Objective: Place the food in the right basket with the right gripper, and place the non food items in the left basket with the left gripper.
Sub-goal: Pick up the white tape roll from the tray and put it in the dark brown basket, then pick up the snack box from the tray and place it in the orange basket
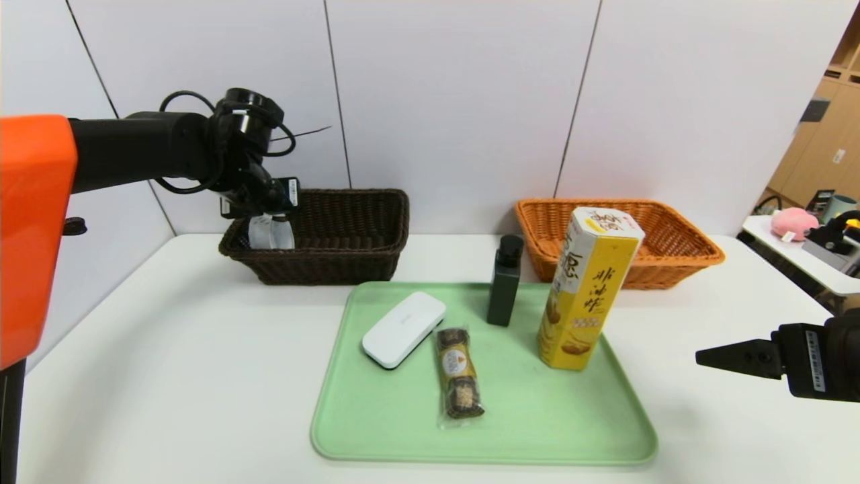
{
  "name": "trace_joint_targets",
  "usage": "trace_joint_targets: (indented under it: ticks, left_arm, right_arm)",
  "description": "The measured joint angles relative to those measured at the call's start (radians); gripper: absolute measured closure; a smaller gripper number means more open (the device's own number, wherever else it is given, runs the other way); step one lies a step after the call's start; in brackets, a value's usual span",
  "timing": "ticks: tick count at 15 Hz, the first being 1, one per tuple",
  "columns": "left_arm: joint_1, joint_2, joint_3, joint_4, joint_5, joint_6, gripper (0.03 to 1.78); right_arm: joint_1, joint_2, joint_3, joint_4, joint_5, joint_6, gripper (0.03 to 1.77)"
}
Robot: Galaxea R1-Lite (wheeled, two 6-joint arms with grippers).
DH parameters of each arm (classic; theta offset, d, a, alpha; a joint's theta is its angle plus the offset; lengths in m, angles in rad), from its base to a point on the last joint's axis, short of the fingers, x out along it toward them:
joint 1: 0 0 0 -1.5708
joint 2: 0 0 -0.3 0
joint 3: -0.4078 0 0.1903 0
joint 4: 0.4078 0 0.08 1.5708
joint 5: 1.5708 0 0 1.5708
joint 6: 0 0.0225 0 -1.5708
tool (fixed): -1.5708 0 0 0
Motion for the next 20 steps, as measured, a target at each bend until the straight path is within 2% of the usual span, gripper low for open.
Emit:
trace_joint_targets:
  ticks: [5,8,11,12,14,15,17,18,20]
  left_arm:
    - [-0.008,-0.101,-0.001,0.009,-0.002,0.002,0.41]
    - [-0.033,-0.234,0.0,0.086,-0.004,-0.002,0.31]
    - [-0.092,-0.384,0.073,0.21,-0.021,-0.045,0.25]
    - [-0.116,-0.433,0.136,0.23,-0.044,-0.056,0.23]
    - [-0.167,-0.531,0.294,0.24,-0.103,-0.074,0.2]
    - [-0.194,-0.577,0.37,0.241,-0.124,-0.081,0.19]
    - [-0.238,-0.662,0.487,0.242,-0.144,-0.099,0.17]
    - [-0.249,-0.694,0.521,0.243,-0.147,-0.103,0.16]
    - [-0.256,-0.731,0.546,0.244,-0.148,-0.104,0.15]
  right_arm:
    - [0.02,-0.027,-0.001,-0.001,0.0,-0.004,0.09]
    - [0.076,-0.067,-0.001,-0.001,-0.003,-0.002,0.09]
    - [0.196,-0.116,0.016,-0.029,-0.002,0.029,0.09]
    - [0.258,-0.13,0.037,-0.069,-0.004,0.061,0.09]
    - [0.351,-0.14,0.1,-0.226,-0.017,0.127,0.09]
    - [0.38,-0.13,0.145,-0.338,-0.045,0.14,0.09]
    - [0.427,-0.073,0.245,-0.561,-0.156,0.117,0.09]
    - [0.454,-0.03,0.306,-0.673,-0.226,0.085,0.09]
    - [0.501,0.051,0.398,-0.899,-0.331,0.009,0.09]
